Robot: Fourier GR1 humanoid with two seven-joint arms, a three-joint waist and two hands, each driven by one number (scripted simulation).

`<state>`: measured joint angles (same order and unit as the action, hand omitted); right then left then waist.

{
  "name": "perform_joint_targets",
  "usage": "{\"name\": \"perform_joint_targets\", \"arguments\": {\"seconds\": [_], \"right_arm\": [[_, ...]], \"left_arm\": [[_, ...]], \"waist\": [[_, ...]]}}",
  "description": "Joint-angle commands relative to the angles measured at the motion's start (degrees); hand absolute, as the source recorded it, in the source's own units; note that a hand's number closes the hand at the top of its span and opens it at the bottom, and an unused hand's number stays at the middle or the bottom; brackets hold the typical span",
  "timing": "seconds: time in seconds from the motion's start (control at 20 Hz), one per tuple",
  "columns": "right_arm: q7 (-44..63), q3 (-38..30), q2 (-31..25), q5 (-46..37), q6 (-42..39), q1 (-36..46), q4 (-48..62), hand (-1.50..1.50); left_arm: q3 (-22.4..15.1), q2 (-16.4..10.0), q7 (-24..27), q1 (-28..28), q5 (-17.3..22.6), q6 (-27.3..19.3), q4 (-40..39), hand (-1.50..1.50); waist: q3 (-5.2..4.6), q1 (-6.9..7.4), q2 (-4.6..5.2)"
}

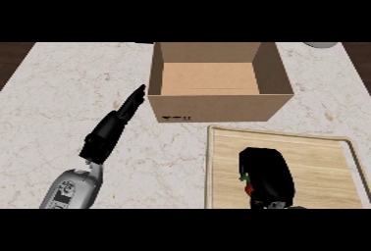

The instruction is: Pick the bell pepper from the tray and place it in the cardboard box

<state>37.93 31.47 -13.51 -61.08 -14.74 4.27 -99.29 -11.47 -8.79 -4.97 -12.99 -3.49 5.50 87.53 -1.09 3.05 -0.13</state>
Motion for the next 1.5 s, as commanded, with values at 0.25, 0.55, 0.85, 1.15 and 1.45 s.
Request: {"name": "perform_joint_targets", "arguments": {"seconds": [0.25, 0.55, 0.85, 1.15, 1.45], "right_arm": [[-2.5, 11.5, 13.2, -6.1, 5.0, 19.6, 13.2, 1.5], [6.5, 15.1, 13.4, -7.9, 2.3, 23.7, 2.5, 1.5], [14.8, 19.0, 13.5, -2.0, -5.1, 26.7, -13.0, 1.5], [20.1, 15.6, 13.5, -2.3, -3.0, 30.6, -19.5, 1.5], [25.5, 7.7, 13.5, 4.0, -1.7, 40.4, -16.1, 1.5]], "left_arm": [[1.8, -0.4, 1.7, 0.0, -0.8, -0.4, -2.4, 0.0], [2.6, 0.1, 1.8, 1.4, -0.3, 0.1, -0.9, 0.0], [5.5, -2.0, 0.8, -0.6, 1.4, 2.8, -2.7, 0.0], [1.9, 1.1, 0.4, 2.9, -2.0, 0.2, 1.0, 0.0], [3.8, 0.8, 0.9, 1.5, -0.8, 1.4, -0.5, 0.0]], "waist": [[1.08, -1.63, 0.33], [1.06, -2.79, -0.03], [1.05, -3.05, -0.1], [1.08, -2.95, -0.06], [1.02, -2.61, 0.07]]}}
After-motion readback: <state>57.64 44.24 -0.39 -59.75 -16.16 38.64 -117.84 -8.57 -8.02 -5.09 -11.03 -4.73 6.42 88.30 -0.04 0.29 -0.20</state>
